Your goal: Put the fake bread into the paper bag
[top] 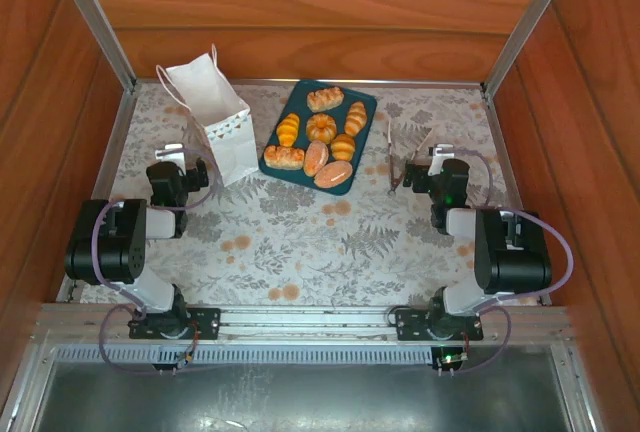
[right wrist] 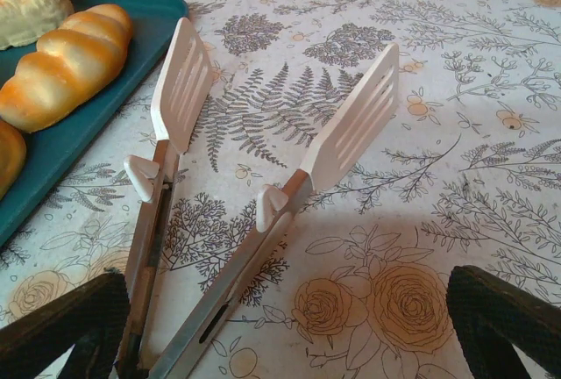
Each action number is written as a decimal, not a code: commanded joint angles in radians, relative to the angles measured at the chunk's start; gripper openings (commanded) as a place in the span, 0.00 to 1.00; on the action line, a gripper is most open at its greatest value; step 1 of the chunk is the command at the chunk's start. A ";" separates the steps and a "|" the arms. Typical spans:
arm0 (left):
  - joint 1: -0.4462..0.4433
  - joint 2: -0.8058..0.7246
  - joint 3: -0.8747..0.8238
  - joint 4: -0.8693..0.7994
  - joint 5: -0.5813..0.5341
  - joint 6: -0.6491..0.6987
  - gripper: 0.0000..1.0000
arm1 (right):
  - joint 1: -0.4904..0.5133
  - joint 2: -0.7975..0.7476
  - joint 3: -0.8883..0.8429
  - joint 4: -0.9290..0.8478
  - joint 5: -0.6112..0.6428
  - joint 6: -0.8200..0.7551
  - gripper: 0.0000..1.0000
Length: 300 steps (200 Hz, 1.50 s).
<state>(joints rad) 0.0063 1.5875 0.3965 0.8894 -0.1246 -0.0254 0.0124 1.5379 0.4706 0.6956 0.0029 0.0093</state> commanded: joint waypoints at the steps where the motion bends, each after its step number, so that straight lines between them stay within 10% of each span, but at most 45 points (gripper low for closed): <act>1: 0.004 -0.015 -0.001 -0.006 0.016 0.005 1.00 | -0.003 -0.007 0.005 0.012 -0.014 -0.010 1.00; 214: 0.055 -0.035 -0.019 -0.008 0.094 -0.037 1.00 | -0.003 -0.023 0.005 0.012 -0.005 0.000 1.00; 300: 0.053 -0.334 -0.031 -0.239 -0.208 -0.182 0.99 | -0.004 -0.193 0.173 -0.496 0.110 0.185 1.00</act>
<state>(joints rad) 0.0624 1.3754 0.3534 0.8112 -0.1997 -0.1127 0.0120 1.3777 0.5396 0.4557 0.0719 0.0963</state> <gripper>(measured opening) 0.993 0.995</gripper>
